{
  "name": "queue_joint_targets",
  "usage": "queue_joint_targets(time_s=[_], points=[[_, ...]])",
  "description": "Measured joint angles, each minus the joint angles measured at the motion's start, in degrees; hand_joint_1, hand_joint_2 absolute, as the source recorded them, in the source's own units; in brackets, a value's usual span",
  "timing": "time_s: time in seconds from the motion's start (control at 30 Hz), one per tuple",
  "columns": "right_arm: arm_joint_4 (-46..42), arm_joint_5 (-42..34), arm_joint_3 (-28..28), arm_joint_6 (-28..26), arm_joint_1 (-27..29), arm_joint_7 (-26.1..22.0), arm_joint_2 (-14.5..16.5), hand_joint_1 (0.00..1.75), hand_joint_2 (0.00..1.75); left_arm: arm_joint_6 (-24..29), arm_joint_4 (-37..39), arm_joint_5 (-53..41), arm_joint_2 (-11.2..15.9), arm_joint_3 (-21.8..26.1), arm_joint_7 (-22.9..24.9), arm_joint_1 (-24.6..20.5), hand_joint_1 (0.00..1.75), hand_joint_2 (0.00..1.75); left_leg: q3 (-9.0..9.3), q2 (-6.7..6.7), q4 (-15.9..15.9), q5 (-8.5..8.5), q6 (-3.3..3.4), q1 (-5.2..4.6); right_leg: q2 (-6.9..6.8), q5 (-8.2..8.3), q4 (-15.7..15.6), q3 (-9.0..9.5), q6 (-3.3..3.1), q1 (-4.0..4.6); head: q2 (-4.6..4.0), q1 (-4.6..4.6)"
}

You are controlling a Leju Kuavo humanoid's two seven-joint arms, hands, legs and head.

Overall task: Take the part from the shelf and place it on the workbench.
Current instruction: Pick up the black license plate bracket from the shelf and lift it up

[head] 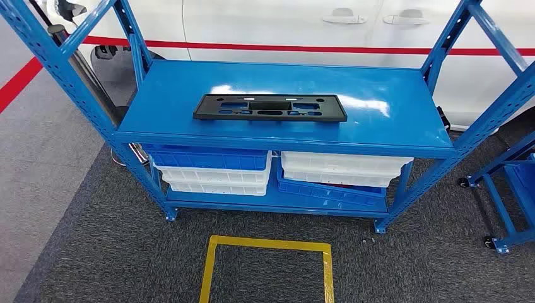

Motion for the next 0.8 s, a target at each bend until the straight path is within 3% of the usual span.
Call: queue_joint_targets(time_s=[0.1, 0.27, 0.43, 0.6, 0.7, 0.8], points=[[-0.52, 1.21, 0.49, -1.28, -1.43, -2.76, 0.63, 0.0, 1.75, 0.0, 0.0, -0.24, 0.01, -0.09, -0.05, -0.03, 0.0, 0.0, 0.0, -0.03, 0.01, 0.03, 0.03, 0.0, -0.07, 0.0, 0.0, 0.04, 0.0, 0.0, 0.0, -0.01], [-3.04, 7.09, 2.26, -7.37, -4.22, -12.2, 2.43, 0.0, 1.75, 0.19, 0.02, -0.35, 0.0, -0.11, -0.78, -0.03, 0.0, 0.0, -0.04, -0.05, 0.0, 0.06, 0.03, 0.01, -0.07, 0.01, 0.01, 0.02, 0.01, 0.01, 0.0, -0.01], [-14.15, 21.05, 4.84, -14.51, -5.53, -17.06, 4.84, 0.0, 1.75, 0.96, 0.11, 0.08, 0.0, 0.34, -2.08, 0.04, 0.0, 0.0, -0.03, -0.05, 0.0, 0.07, 0.03, 0.0, -0.08, 0.01, 0.01, 0.02, 0.01, 0.03, 0.0, -0.01], [-32.62, 33.08, 6.24, -14.11, -2.55, -16.97, 5.5, 0.0, 1.75, 0.42, 0.33, -0.93, 0.01, 0.98, -2.52, 0.22, 0.0, 0.0, -0.08, -0.15, 0.01, 0.11, 0.06, 0.0, -0.18, 0.01, -0.01, -0.01, 0.01, 0.08, 0.0, -0.01], [-42.99, 41.14, 7.65, -16.94, -1.56, -16.58, 5.26, 0.0, 1.75, -0.37, 0.42, -1.89, 0.04, 1.13, -2.51, 0.19, 0.0, 0.0, -0.11, -0.09, 0.01, 0.1, 0.06, -0.03, -0.11, 0.01, -0.03, -0.03, 0.02, 0.07, 0.0, -0.01], [-50.1, 44.48, 9.07, -17.78, -1.34, -15.71, 5.08, 0.0, 1.75, -0.72, 0.42, -2.26, 0.07, 1.24, -2.5, 0.16, 0.0, 0.0, -0.07, -0.09, 0.0, 0.1, 0.07, -0.07, -0.13, 0.01, -0.08, -0.02, 0.02, 0.07, 0.0, 0.0]])
